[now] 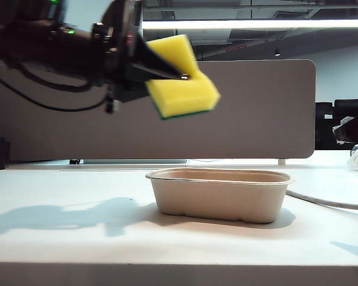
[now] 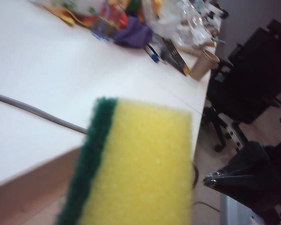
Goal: Pick up the cleaning sponge from the table and place it into the paper lunch box.
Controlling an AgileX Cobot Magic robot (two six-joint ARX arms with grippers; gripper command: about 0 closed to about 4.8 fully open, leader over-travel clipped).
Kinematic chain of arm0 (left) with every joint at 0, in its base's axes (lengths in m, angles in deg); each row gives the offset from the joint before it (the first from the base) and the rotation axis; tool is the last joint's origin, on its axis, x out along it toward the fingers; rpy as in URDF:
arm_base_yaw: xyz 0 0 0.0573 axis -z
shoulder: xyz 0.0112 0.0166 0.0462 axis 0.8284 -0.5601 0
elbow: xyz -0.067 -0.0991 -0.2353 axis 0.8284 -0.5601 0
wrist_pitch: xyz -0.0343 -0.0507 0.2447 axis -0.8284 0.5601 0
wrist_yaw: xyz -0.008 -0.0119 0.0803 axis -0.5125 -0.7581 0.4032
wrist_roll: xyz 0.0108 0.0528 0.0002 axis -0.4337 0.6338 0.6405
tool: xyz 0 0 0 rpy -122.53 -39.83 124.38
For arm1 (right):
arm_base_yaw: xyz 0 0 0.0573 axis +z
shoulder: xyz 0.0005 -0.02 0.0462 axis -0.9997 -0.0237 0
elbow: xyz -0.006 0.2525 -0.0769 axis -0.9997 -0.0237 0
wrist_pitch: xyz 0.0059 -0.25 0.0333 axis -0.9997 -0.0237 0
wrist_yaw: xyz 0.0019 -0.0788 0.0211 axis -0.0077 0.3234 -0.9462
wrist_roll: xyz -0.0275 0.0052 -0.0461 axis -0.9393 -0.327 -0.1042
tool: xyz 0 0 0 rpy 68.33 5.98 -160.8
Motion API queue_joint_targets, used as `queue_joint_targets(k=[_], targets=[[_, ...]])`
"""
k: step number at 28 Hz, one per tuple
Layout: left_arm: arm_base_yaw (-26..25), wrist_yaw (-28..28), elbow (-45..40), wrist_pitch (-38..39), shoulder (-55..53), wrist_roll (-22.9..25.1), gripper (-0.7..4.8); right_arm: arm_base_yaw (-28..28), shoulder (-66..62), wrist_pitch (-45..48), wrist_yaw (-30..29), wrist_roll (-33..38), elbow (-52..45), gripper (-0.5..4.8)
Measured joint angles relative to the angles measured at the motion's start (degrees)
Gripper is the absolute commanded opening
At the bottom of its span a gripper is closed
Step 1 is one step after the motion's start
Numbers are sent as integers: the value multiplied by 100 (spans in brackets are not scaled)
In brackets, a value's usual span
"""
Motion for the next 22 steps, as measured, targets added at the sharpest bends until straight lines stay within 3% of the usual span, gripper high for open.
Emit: queue_joint_targets(k=[8,15,16,17,18,22], targets=[[479,1224,393,-11,-1213,2,-6,0,0,2,2,0,0,-5],[520,1276,966,26,-1856,-129,13,0,0,2,0,0,0,-5],[525,1270,966,31,-1856,-133,107,0,0,0,0,0,0,-5],[531,1283,966,44,-1856,-129,161,0,0,0,0,0,0,-5],[531,1303,966,59,-1856,-122,267,0,0,0,0,0,0,-5],[557,1248,966,120,-1856,-111,395,0,0,0,0,0,0,-5]])
